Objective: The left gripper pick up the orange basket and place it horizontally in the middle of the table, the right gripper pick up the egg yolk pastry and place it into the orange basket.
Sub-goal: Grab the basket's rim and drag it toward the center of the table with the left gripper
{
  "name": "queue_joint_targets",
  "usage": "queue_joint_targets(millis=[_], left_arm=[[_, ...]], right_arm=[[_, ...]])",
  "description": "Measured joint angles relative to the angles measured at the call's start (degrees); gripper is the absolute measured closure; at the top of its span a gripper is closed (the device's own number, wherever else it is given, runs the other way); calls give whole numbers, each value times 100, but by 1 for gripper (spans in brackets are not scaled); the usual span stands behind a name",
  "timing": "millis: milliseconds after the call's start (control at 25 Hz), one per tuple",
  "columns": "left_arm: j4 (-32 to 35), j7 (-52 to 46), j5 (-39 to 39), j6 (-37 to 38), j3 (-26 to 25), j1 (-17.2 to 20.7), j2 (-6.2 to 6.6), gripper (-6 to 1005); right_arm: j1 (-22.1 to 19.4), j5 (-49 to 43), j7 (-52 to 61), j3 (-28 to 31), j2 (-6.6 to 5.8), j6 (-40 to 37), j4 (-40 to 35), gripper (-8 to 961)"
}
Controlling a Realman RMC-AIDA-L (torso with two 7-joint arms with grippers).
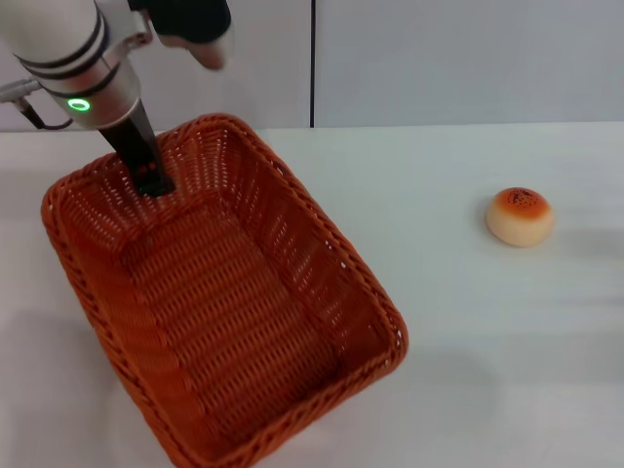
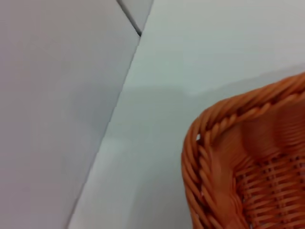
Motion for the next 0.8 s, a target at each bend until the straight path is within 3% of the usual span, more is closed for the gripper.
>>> queue_joint_targets(millis=[440,800], left_arm=[[43,-1357,-5,1107,-334,-324,138,793],[6,-2185,-8,1542,-1116,-567,221,844]], right_arm=[[67,-3,0,-8,0,-18,-34,351],[77,-27,0,-44,-9,-81,-34,351]])
